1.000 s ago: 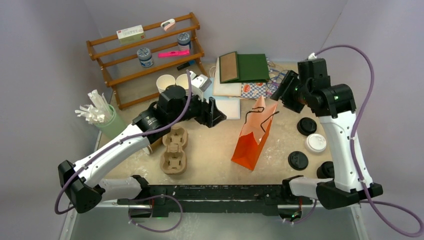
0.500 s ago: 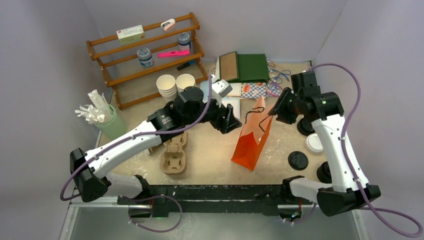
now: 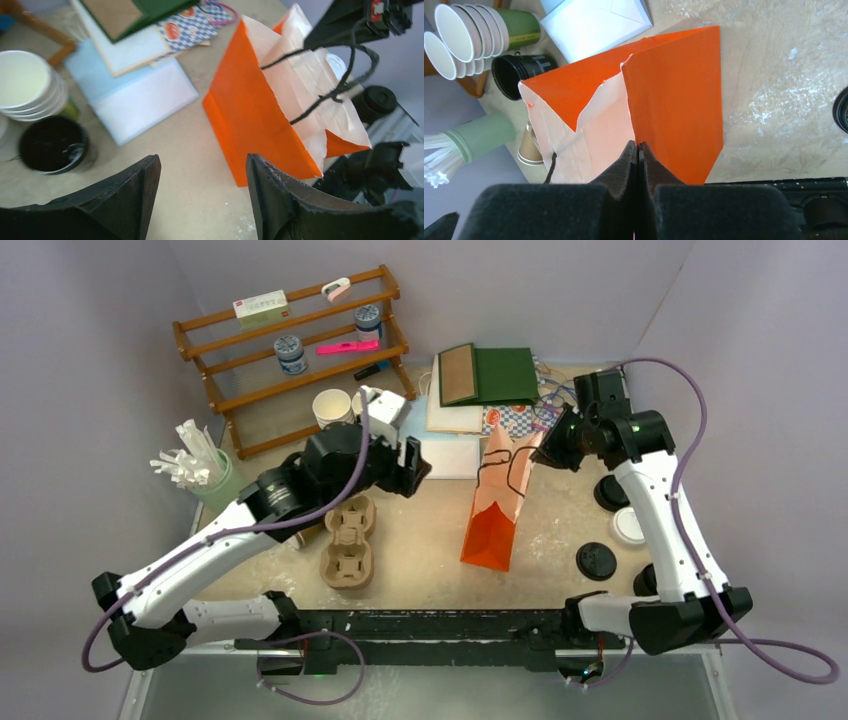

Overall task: Pack the takeout coffee
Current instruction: Move the takeout bag to the center of the board.

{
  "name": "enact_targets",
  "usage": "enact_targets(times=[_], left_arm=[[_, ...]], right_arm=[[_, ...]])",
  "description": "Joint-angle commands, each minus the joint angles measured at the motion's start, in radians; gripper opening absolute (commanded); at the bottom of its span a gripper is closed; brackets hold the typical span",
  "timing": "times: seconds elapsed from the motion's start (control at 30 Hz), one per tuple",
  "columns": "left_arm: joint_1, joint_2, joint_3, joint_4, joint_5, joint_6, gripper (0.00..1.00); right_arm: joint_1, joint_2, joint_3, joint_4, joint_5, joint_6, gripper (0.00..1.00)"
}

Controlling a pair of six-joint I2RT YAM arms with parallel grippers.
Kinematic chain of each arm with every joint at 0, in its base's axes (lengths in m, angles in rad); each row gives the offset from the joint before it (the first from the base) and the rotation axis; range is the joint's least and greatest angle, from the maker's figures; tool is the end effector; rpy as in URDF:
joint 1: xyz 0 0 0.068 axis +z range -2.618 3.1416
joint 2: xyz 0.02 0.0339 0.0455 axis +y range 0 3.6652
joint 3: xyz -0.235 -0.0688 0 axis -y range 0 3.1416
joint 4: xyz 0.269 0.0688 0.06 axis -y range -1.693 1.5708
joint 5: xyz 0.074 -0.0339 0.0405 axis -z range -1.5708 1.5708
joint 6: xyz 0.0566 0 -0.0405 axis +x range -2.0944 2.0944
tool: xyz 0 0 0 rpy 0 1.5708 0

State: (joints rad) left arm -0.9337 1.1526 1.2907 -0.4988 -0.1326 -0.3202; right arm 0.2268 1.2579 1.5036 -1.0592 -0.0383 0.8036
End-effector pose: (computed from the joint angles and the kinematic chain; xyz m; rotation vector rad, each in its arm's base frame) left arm 0.1871 -0.2403 0.3788 0.5143 1.9267 -0.7011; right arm 0.2759 0.0659 0.3658 0.6790 2.3544 0.5212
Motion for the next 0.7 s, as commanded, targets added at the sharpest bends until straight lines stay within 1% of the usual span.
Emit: enact_targets(times=[0.0, 0.07, 0.2, 0.27, 0.37, 0.47, 0.53, 0.6, 0.67], left_arm=[[0.007, -0.071, 0.041, -0.121, -0.275, -0.025, 0.66], [0.04, -0.073, 0.042, -0.173, -0.3, -0.055, 0.68], [0.193, -0.063, 0.039, -0.249, -0.197, -0.084, 0.7], [0.235, -0.066, 0.03, -0.264, -0.185, -0.084, 0.71], [0.244, -0.07, 0.029, -0.279, -0.22, -0.077, 0.73], [0.253, -0.07, 0.03, -0.303, -0.265, -0.079, 0.75], [0.266, -0.071, 0.032, -0.328, -0.317, -0.084, 0.78], [0.285, -0.075, 0.027, -0.35, -0.369, -0.093, 0.82], [0.312, -0.081, 0.015, -0.362, -0.392, -0.097, 0.84]], right_arm=[[-0.004, 0.033, 0.097, 0.033, 0.042, 0.033, 0.0], [-0.007, 0.051, 0.127, 0.034, 0.09, 0.043, 0.0], [-0.034, 0.093, 0.165, 0.058, 0.126, 0.054, 0.0], [-0.055, 0.117, 0.176, 0.073, 0.128, 0.056, 0.0], [-0.095, 0.148, 0.185, 0.115, 0.112, 0.053, 0.0], [-0.138, 0.183, 0.188, 0.178, 0.058, 0.034, 0.0], [-0.17, 0.207, 0.195, 0.231, -0.017, 0.004, 0.0], [-0.191, 0.238, 0.216, 0.243, -0.029, -0.004, 0.0], [-0.217, 0.268, 0.234, 0.253, -0.04, -0.018, 0.0]])
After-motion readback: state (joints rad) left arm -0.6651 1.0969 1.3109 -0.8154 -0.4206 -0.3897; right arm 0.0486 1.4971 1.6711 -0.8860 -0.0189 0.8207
